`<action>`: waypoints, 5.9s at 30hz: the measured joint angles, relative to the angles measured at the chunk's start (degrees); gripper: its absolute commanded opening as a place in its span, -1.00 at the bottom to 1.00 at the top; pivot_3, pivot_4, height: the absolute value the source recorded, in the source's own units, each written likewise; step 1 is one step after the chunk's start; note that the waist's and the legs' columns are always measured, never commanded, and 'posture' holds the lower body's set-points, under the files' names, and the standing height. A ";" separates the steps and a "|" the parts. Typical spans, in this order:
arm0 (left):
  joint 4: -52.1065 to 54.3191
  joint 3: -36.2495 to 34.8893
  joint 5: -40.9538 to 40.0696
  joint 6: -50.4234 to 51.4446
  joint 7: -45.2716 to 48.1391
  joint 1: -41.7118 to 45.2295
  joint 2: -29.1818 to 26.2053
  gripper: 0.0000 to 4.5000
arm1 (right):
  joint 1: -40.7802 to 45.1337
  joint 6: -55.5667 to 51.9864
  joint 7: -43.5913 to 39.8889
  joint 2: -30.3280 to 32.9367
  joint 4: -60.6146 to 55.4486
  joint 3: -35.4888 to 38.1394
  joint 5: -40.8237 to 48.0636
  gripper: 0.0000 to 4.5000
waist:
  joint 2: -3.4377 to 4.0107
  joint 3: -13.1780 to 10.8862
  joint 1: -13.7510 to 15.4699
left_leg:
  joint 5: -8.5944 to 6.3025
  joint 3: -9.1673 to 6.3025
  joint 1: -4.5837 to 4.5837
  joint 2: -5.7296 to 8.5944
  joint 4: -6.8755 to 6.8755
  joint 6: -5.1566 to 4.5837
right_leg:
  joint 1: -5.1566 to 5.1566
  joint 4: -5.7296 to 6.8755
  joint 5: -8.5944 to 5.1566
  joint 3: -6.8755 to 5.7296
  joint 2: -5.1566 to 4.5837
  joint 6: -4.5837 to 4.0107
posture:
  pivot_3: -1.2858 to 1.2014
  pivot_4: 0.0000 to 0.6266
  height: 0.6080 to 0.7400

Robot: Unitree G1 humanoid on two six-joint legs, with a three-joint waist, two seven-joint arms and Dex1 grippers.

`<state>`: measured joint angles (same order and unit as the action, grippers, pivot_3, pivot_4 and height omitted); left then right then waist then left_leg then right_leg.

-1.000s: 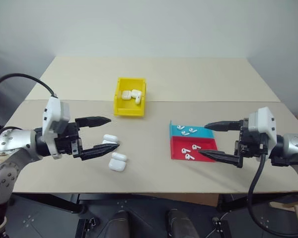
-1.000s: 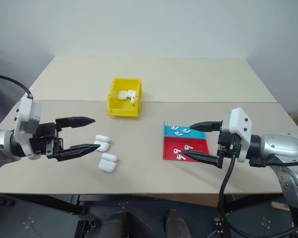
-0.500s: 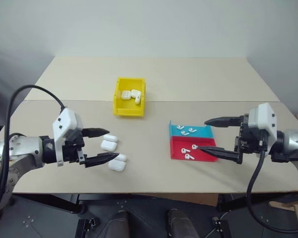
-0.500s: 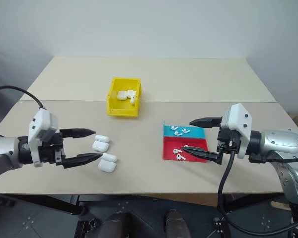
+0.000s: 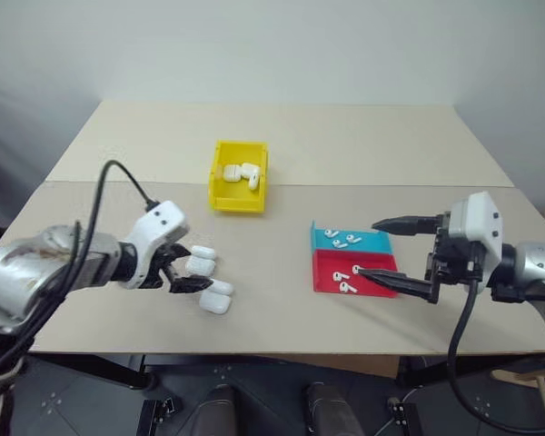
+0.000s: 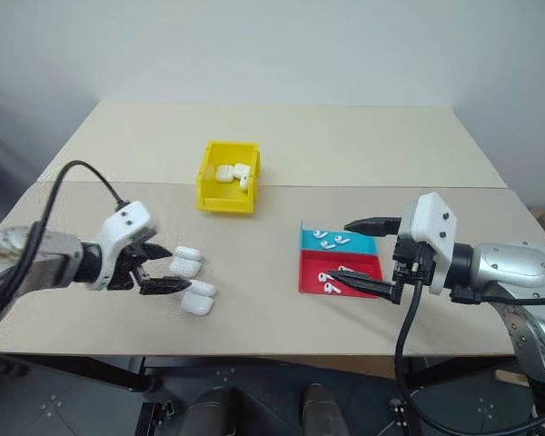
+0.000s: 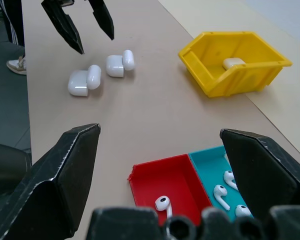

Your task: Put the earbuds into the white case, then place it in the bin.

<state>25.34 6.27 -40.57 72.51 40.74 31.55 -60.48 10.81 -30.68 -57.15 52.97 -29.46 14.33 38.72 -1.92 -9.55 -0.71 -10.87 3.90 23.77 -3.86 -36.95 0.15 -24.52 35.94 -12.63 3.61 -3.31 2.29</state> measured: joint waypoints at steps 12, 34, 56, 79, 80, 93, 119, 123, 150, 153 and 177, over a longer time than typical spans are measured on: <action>-17.90 10.49 2.51 19.79 -17.14 19.40 12.56 1.00 | -2.29 -0.98 2.39 -0.01 -2.07 0.76 0.88 0.99 | -0.06 -0.03 -0.18 | 0.00 -0.14 -0.03 0.04 -0.02 -0.01 | 0.04 0.08 0.09 -0.02 0.03 0.19 | 0.03 -0.52 1.00; -38.99 25.44 -23.27 19.81 -42.59 30.75 14.53 1.00 | -2.28 -0.98 4.97 -1.35 -3.26 0.65 0.87 0.99 | -0.07 -0.04 -0.03 | 0.00 -0.16 -0.01 0.10 -0.02 -0.01 | 0.04 0.10 0.15 -0.02 0.00 0.30 | 0.03 -0.52 1.00; -50.61 28.14 -46.48 19.84 -65.22 34.51 14.97 1.00 | -2.60 -0.92 5.13 -2.06 -3.70 0.35 0.84 0.99 | -0.07 -0.04 -0.02 | 0.01 -0.17 0.00 0.15 -0.02 0.00 | 0.03 0.10 0.19 -0.02 -0.04 0.35 | 0.03 -0.52 1.00; -46.73 22.20 -40.53 19.84 -69.23 30.78 15.99 1.00 | -5.09 -0.81 4.85 -2.85 -5.09 0.83 0.87 0.99 | -0.07 -0.03 -0.23 | 0.07 -0.18 -0.14 0.16 0.01 0.12 | 0.12 0.14 0.11 -0.03 -0.04 0.19 | 0.03 -0.52 1.00; -46.36 22.38 -40.60 19.84 -69.21 30.74 15.65 1.00 | -5.08 -0.81 4.81 -2.85 -5.09 0.83 0.87 0.99 | -0.07 -0.03 -0.24 | 0.07 -0.18 -0.12 0.16 0.01 0.12 | 0.12 0.13 0.11 -0.03 -0.04 0.19 | 0.03 -0.52 1.00; -41.19 22.42 -43.22 19.83 -70.11 27.82 8.73 1.00 | -4.91 -0.81 3.73 -2.85 -4.98 0.75 0.86 0.99 | -0.07 -0.04 -0.07 | 0.07 -0.19 -0.07 0.17 0.01 0.12 | 0.08 0.12 0.11 -0.03 -0.06 0.19 | 0.03 -0.52 1.00; -37.03 24.28 -16.60 19.83 -43.24 28.32 11.51 1.00 | -5.02 -0.32 4.22 -3.04 -5.46 0.03 0.86 0.99 | -0.07 -0.03 0.28 | 0.08 -0.18 -0.12 0.20 0.00 0.12 | 0.16 0.10 0.01 -0.06 -0.09 0.04 | 0.03 -0.52 1.00; -35.63 24.70 -10.52 19.74 -36.78 28.30 11.84 1.00 | -5.06 -0.32 4.45 -3.03 -5.97 0.08 0.90 0.99 | -0.07 -0.04 0.42 | 0.08 -0.19 -0.08 0.19 0.00 0.13 | 0.14 0.10 0.00 -0.06 -0.08 0.03 | 0.03 -0.52 1.00; -32.20 33.55 14.34 6.04 0.22 26.62 6.80 1.00 | -5.44 -0.33 6.13 -3.16 -7.02 0.19 0.98 0.99 | -0.07 -0.04 0.07 | 0.08 -0.20 0.03 0.18 -0.02 0.11 | 0.05 0.10 -0.01 -0.06 -0.07 0.06 | 0.03 -0.52 1.00; -32.56 33.55 16.11 4.99 2.55 26.36 6.81 1.00 | -5.58 -0.33 6.36 -3.16 -7.22 0.20 1.07 0.99 | -0.07 -0.04 0.07 | 0.08 -0.20 0.04 0.18 -0.02 0.11 | 0.05 0.10 -0.01 -0.06 -0.07 0.07 | 0.03 -0.52 1.00; -21.48 11.57 20.00 -13.95 11.32 6.08 1.79 0.21 | -5.69 -0.23 6.06 -3.14 -7.07 0.08 2.91 1.00 | -0.06 -0.04 -0.27 | 0.08 -0.17 0.03 0.07 0.01 0.10 | 0.00 0.12 0.03 -0.07 -0.03 0.11 | 0.03 -0.52 1.00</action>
<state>3.86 17.84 -20.57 58.57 52.06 37.62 -58.69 5.12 -30.91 -51.08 49.83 -36.53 14.40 41.63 -1.98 -9.58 -0.97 -10.79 3.72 23.80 -3.79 -36.94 0.25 -24.53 36.06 -12.61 3.54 -3.34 2.40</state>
